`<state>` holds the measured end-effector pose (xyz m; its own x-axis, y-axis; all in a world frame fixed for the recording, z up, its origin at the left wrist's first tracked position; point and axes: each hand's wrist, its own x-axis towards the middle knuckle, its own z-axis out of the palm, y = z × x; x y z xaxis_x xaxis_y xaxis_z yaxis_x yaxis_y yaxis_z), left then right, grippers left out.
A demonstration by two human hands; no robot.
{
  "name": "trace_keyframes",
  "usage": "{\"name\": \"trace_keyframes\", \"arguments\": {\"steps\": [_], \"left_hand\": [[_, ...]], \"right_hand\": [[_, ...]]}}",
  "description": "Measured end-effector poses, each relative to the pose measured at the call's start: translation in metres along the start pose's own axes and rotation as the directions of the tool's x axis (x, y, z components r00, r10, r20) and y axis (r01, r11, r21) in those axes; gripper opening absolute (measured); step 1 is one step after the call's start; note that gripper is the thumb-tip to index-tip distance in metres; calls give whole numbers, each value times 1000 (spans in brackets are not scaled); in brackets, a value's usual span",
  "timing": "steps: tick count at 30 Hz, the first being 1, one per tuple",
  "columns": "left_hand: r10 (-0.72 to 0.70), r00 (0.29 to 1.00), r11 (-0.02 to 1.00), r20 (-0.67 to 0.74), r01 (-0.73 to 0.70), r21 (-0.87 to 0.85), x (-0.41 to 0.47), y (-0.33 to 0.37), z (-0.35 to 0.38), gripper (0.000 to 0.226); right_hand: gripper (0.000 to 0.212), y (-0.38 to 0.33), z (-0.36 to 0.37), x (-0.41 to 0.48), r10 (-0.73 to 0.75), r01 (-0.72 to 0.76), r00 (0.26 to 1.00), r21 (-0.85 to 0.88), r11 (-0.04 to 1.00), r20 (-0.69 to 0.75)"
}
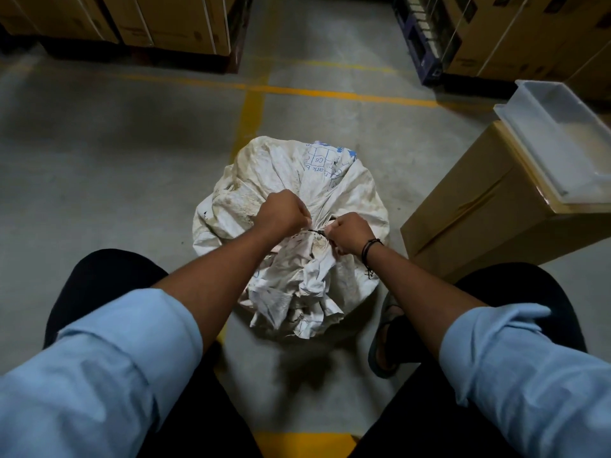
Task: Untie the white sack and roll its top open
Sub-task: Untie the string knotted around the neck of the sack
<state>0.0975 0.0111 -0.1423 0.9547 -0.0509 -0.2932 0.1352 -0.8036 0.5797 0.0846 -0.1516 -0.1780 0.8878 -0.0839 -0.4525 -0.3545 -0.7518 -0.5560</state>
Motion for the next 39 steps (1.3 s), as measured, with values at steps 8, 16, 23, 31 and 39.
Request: {"name": "trace_keyframes", "arguments": {"steps": [8,16,23,31,39], "left_hand": [[-17,999,1000,-33,17,1,8,0,21,6],[-116,993,993,12,116,25,27,0,27,50],[-123,992,991,34,121,51,34,4,29,51],[-81,996,986,39,74,148,34,8,29,52],[-64,998,983,-15,66,169,29,6,34,50]], "right_hand": [[15,8,3,2,-27,30,998,55,998,-64],[21,6,9,7,-49,49,995,-2,999,-86],[20,15,6,10,-16,22,999,142,990,-48],[22,15,2,6,-11,14,1000,201,980,-16],[19,13,3,4,22,-27,1000,281,959,22]]}}
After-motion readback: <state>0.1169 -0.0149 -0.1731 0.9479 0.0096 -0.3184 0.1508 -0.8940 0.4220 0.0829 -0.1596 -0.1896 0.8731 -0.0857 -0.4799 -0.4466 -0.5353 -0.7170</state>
